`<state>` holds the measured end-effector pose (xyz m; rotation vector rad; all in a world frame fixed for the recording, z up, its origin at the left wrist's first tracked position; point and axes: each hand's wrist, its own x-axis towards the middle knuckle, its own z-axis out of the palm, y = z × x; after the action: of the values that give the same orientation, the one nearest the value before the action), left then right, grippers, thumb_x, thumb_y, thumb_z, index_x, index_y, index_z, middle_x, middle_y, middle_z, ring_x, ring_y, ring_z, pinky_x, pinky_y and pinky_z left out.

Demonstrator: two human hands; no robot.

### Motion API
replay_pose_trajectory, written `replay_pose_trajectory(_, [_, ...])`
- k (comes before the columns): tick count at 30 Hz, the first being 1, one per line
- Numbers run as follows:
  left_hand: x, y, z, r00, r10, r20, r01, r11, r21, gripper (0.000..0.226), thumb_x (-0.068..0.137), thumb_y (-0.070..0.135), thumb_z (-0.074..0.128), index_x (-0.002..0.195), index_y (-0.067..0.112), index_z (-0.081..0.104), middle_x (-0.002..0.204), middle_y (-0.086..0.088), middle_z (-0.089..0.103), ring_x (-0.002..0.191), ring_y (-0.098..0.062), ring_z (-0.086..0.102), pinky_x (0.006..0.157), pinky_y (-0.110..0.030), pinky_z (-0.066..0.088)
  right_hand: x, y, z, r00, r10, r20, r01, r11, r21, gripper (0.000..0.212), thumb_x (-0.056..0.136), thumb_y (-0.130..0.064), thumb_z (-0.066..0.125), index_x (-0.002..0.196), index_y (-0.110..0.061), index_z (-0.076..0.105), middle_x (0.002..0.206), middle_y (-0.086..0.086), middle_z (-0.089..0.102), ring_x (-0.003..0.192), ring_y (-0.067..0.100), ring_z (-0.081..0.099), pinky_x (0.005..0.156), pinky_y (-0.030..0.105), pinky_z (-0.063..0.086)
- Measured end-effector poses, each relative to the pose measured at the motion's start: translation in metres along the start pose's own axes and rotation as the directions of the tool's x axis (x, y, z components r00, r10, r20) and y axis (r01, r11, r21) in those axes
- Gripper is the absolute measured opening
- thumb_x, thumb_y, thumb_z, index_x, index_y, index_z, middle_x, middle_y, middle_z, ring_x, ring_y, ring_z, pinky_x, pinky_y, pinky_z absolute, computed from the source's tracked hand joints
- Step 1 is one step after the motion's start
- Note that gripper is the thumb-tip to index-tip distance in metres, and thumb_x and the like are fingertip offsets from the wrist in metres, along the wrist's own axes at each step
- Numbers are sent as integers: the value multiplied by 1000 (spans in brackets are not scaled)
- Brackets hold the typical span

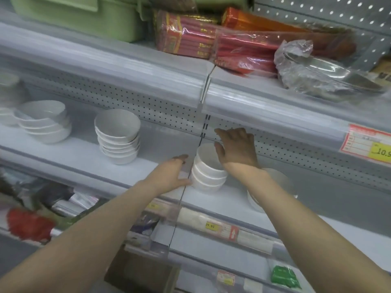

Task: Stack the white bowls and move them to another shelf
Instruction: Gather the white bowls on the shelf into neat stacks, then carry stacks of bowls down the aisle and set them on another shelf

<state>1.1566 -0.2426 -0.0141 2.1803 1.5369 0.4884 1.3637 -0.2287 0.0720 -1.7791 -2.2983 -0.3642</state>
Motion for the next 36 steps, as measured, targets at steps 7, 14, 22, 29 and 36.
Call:
replay_pose_trajectory(7, [-44, -18, -52, 984, 75, -164, -14, 938, 346, 55, 91, 40, 65, 140, 18, 51, 130, -6, 58, 116, -26, 57, 93, -37, 48, 15, -47, -14, 944, -310, -112, 311, 950, -7, 45, 100, -28, 38, 144, -20, 41, 132, 7, 54, 114, 30, 48, 93, 41, 34])
replay_pose_trajectory(14, [-124, -67, -128, 943, 97, -317, 85, 852, 516, 45, 87, 35, 71, 126, 16, 62, 119, -5, 64, 104, -31, 61, 77, -46, 56, 32, -139, -29, 868, -462, -183, 467, 884, -19, 45, 89, -23, 56, 134, -17, 55, 112, 10, 64, 95, 32, 55, 82, 41, 40])
replay_pose_trajectory(22, [-239, -172, -234, 916, 31, -400, 242, 751, 615, 53, 74, 36, 83, 119, 13, 67, 108, -8, 69, 92, -33, 64, 70, -40, 55, 55, -313, -43, 768, -593, -242, 609, 793, -11, 44, 96, -29, 50, 138, -17, 49, 117, 8, 62, 101, 32, 54, 85, 43, 41])
replay_pose_trajectory(29, [-333, -276, -316, 883, -61, -465, 367, 706, 605, 52, 78, 40, 77, 119, 10, 67, 107, -12, 69, 90, -36, 65, 74, -42, 55, 81, -476, -49, 720, -618, -317, 659, 751, 32, 45, 93, -35, 38, 131, -17, 54, 110, 9, 63, 98, 33, 55, 79, 42, 40])
replay_pose_trajectory(36, [-371, -365, -359, 828, -71, -556, 428, 720, 546, 54, 84, 51, 63, 122, 14, 65, 110, -5, 68, 97, -29, 62, 84, -36, 50, 120, -590, -34, 697, -629, -344, 694, 712, 104, 41, 91, -31, 48, 129, -16, 56, 105, 9, 63, 93, 35, 56, 79, 43, 44])
